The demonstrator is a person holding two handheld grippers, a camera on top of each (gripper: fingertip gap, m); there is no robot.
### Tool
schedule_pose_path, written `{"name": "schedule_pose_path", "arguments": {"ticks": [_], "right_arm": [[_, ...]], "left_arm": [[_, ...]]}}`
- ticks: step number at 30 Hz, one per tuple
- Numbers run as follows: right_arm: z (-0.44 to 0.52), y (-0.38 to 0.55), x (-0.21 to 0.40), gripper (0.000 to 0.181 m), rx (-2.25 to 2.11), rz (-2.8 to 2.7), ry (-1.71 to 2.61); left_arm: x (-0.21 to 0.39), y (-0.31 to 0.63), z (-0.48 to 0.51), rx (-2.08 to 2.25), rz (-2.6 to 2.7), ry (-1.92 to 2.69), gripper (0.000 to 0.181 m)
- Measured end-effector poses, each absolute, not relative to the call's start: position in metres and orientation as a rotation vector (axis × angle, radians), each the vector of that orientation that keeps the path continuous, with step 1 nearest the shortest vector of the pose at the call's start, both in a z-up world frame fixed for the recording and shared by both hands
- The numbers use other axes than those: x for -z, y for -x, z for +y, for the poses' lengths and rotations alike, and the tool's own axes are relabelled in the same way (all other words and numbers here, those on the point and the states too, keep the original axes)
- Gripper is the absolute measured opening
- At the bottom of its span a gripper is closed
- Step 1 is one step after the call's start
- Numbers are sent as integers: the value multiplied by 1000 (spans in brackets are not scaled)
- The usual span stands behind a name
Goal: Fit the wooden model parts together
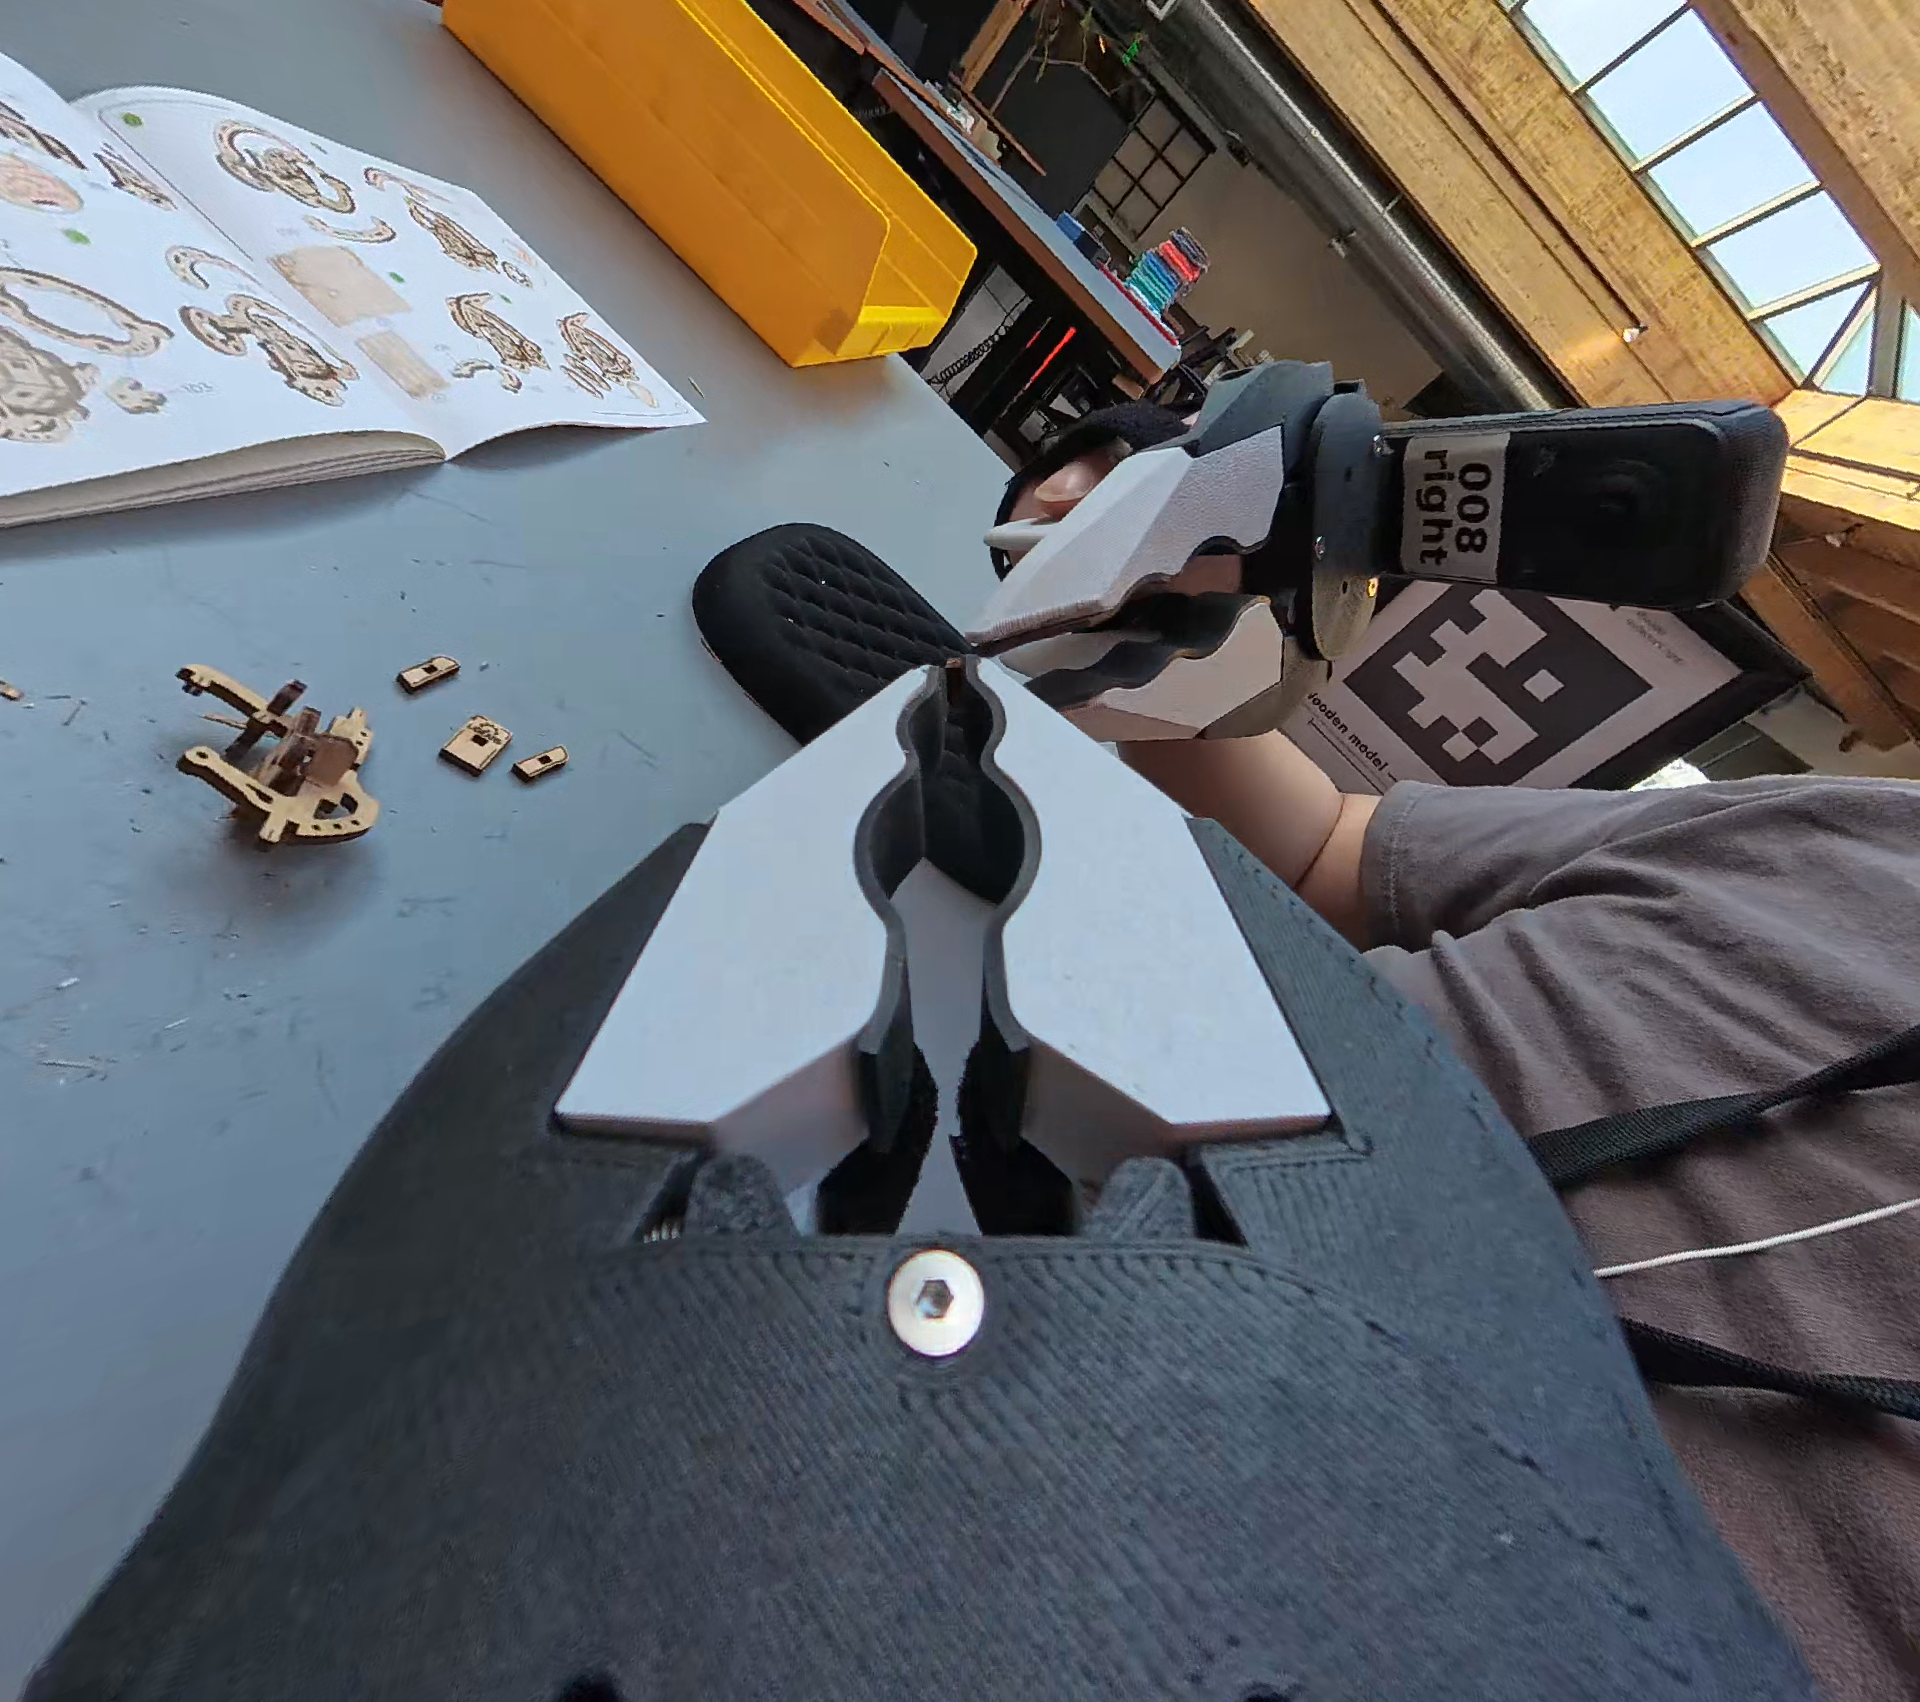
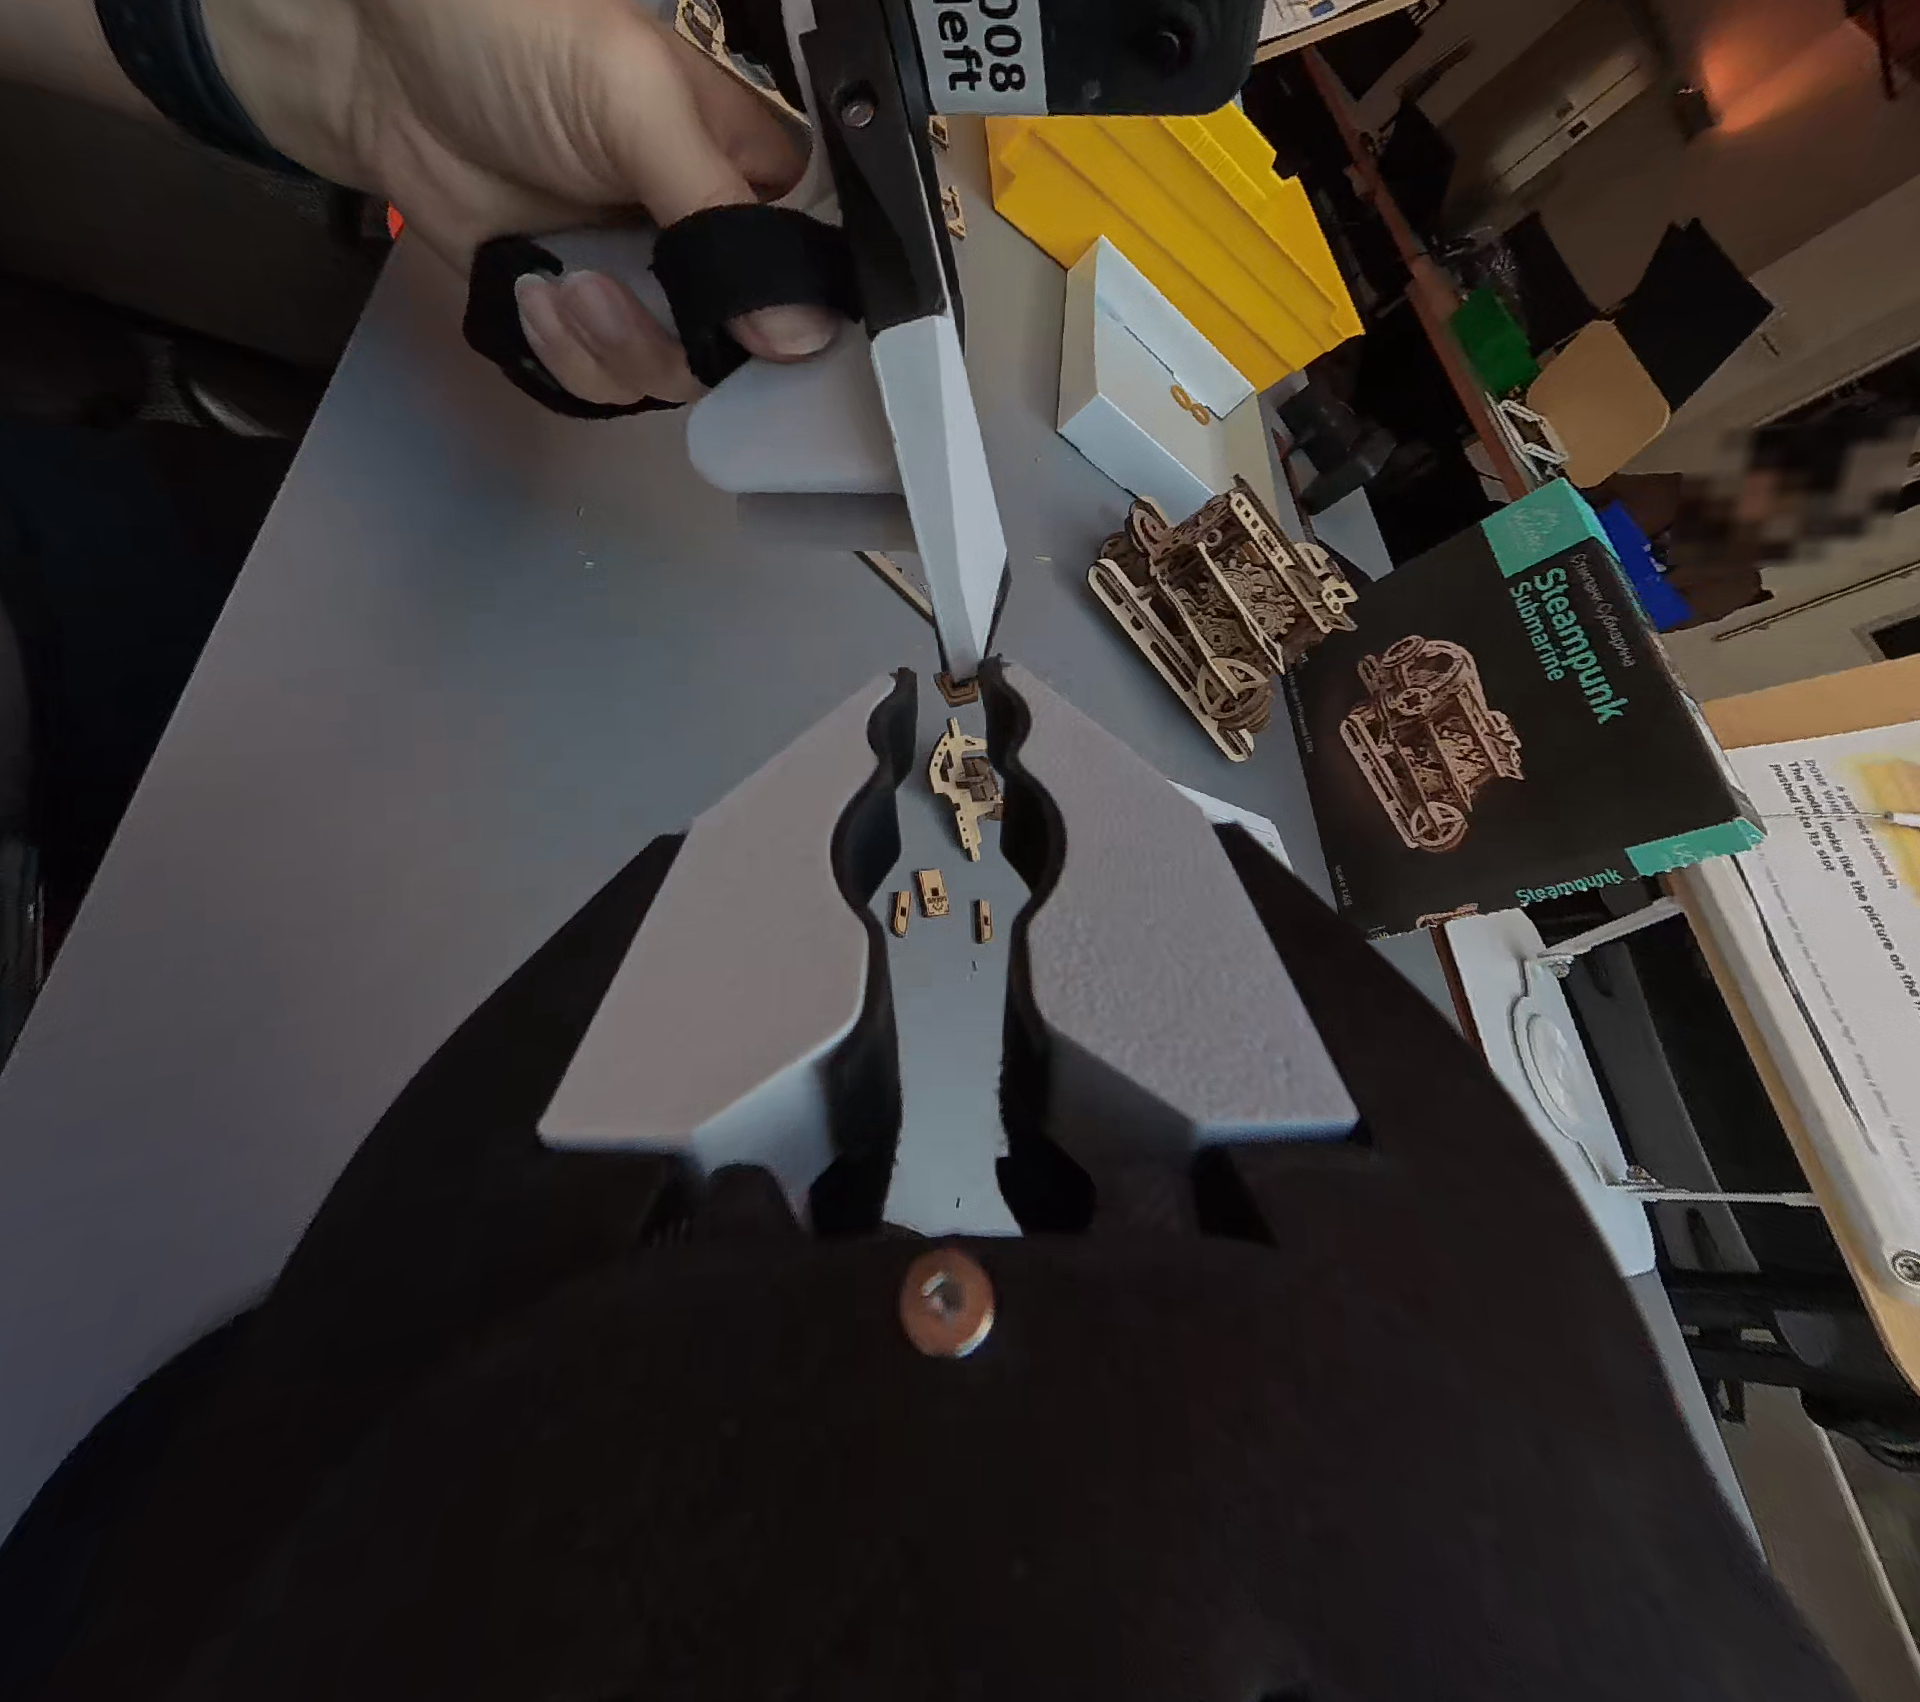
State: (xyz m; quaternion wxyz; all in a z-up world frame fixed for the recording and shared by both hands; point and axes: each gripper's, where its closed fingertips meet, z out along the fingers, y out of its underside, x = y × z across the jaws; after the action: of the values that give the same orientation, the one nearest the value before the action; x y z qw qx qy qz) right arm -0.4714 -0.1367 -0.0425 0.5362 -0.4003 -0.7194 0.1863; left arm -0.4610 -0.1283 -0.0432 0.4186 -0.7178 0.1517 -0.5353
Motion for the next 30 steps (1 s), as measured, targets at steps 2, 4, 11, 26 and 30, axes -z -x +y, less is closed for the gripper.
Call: {"name": "schedule_pose_path", "arguments": {"ticks": [2, 4, 11, 26, 30], "right_arm": [[-136, 471, 44, 9, -446, -1731, 956], [-135, 470, 46, 10, -453, -1750, 969], [-140, 469, 47, 5, -552, -1766, 970], [-111, 461, 80, 5, -609, -1795, 1135], [-100, 460, 84, 5, -627, -1775, 1168]], "left_arm": [[44, 461, -129, 1342, 384, 1804, 0], [43, 460, -131, 1357, 393, 1801, 0], [46, 457, -135, 1386, 416, 1809, 0], [98, 512, -110, 945, 315, 2022, 23], [117, 533, -93, 735, 253, 2127, 34]]}}
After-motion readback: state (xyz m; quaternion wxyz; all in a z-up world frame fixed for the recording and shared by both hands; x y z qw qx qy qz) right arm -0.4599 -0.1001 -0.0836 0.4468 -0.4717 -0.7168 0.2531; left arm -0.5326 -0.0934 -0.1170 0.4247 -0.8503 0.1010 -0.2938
